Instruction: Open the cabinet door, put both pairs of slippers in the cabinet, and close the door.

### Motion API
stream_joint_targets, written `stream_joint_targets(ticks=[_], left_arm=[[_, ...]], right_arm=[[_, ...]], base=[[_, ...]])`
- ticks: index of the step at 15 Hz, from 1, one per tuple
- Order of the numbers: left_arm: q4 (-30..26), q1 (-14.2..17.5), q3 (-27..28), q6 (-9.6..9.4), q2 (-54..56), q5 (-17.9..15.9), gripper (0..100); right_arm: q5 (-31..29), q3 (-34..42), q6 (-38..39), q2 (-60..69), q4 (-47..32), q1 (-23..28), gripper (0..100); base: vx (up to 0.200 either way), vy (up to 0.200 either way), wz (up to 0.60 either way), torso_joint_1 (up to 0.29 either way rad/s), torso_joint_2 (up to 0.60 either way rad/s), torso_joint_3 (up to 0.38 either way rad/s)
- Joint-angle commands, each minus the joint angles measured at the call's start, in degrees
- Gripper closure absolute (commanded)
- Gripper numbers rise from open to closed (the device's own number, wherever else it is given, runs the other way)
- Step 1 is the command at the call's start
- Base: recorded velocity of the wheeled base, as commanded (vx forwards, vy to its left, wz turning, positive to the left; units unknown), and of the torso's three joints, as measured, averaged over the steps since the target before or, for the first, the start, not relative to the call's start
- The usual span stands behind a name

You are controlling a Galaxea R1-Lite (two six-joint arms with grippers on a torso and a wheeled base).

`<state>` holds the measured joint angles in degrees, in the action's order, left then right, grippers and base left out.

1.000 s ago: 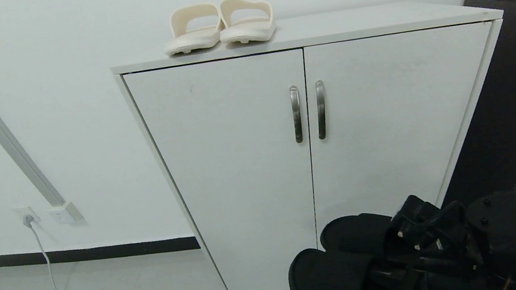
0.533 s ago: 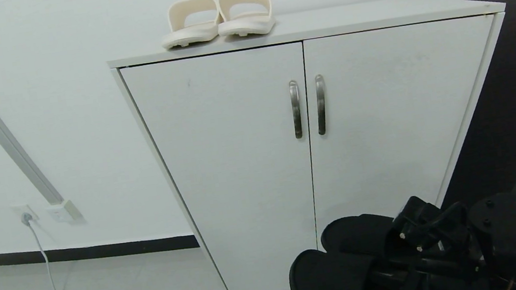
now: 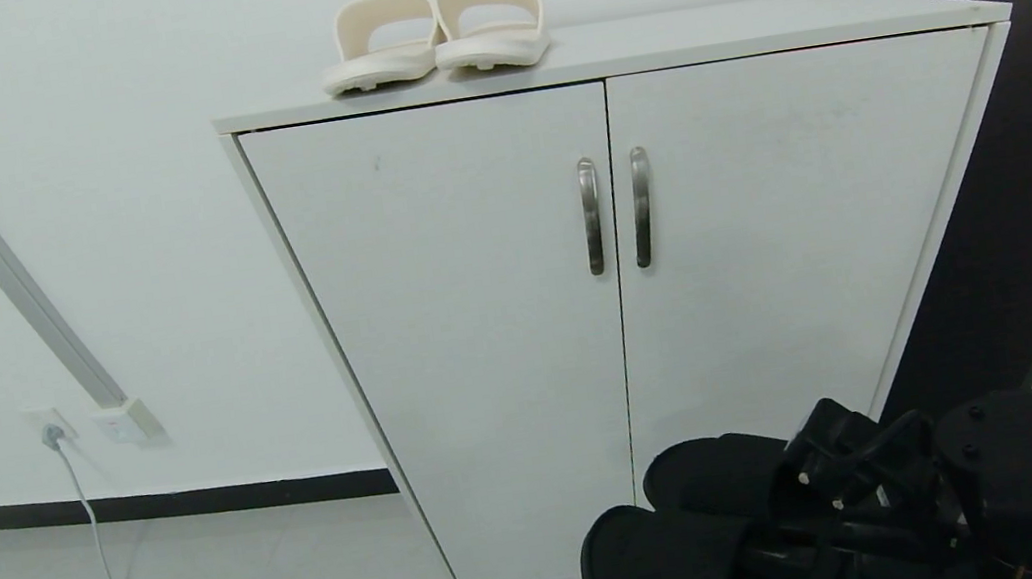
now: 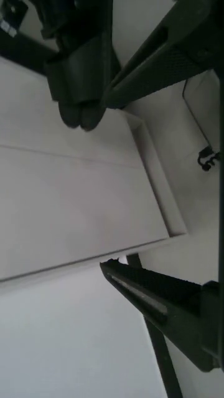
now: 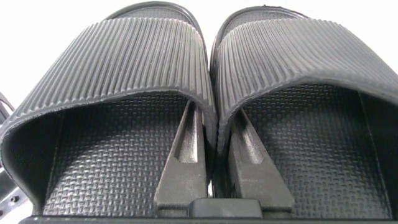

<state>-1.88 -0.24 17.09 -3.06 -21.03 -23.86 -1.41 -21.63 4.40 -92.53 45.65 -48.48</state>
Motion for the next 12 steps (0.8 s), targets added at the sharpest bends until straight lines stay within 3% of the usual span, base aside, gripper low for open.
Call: stream_joint_targets(ticks=[1,3,5,6,7,8,10,12], left_arm=[[3.1,-0.4,3.1,-0.10,-11.8,-4.6,0],[8.7,-1.9,4.0,0.16,-18.2,-6.4,0],[16.7,-8.2,5.8,0.25,-26.1,-5.4,0],[17.6,-11.7,8.4,0.25,-28.9,-3.1,0],[17.6,-12.9,9.3,0.34,-29.8,-2.2,0],[17.9,-19.9,14.3,1.74,-35.2,3.8,0],[19.2,-28.8,19.3,4.64,-41.1,11.0,0],[24.4,-34.2,21.9,5.61,-45.9,16.5,0]], right_arm=[[-0.1,0.1,-0.1,-0.6,0.0,-0.1,100],[0.0,0.4,-0.1,-0.7,0.2,-0.3,100],[0.0,0.7,-0.1,-0.7,0.8,-0.6,100],[0.0,0.7,-0.1,-0.7,1.0,-0.6,100],[0.0,0.7,-0.1,-0.7,1.0,-0.7,100],[0.0,0.7,-0.1,-0.8,1.0,-0.8,100],[-0.1,0.8,-0.1,-0.8,1.1,-0.9,100],[-0.1,0.8,-0.1,-0.8,1.1,-0.9,100]], base=[[0.000,0.000,0.00,0.000,0.00,0.000],[0.000,0.000,0.00,0.000,0.00,0.000],[0.000,0.000,0.00,0.000,0.00,0.000],[0.000,0.000,0.00,0.000,0.00,0.000],[0.000,0.000,0.00,0.000,0.00,0.000],[0.000,0.000,0.00,0.000,0.00,0.000],[0.000,0.000,0.00,0.000,0.00,0.000],[0.000,0.000,0.00,0.000,0.00,0.000]])
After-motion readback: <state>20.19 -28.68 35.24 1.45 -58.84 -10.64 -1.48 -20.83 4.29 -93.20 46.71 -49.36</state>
